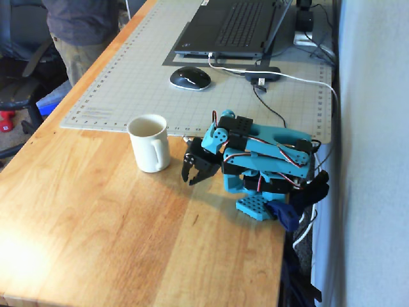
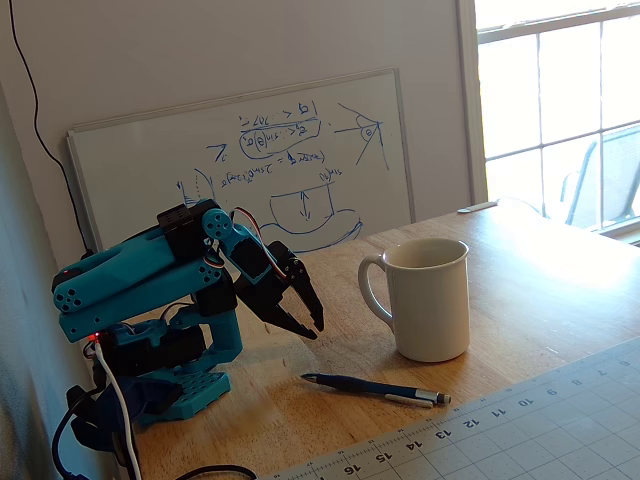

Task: Grasp a pen and put it in a mug.

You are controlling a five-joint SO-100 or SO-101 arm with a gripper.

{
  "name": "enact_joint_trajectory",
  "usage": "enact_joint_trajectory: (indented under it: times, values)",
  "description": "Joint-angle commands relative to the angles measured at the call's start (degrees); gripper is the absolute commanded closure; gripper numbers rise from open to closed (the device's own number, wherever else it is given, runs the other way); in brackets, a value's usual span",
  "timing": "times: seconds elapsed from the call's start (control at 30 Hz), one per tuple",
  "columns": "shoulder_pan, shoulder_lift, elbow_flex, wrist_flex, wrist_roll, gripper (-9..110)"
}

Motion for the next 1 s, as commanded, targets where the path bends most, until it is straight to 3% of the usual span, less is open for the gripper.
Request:
enact_joint_trajectory:
  times: [0.0,0.97]
  values:
    - [0.26,1.58,-1.23,0.26,0.18,99]
    - [0.62,1.41,-3.87,-0.44,0.18,99]
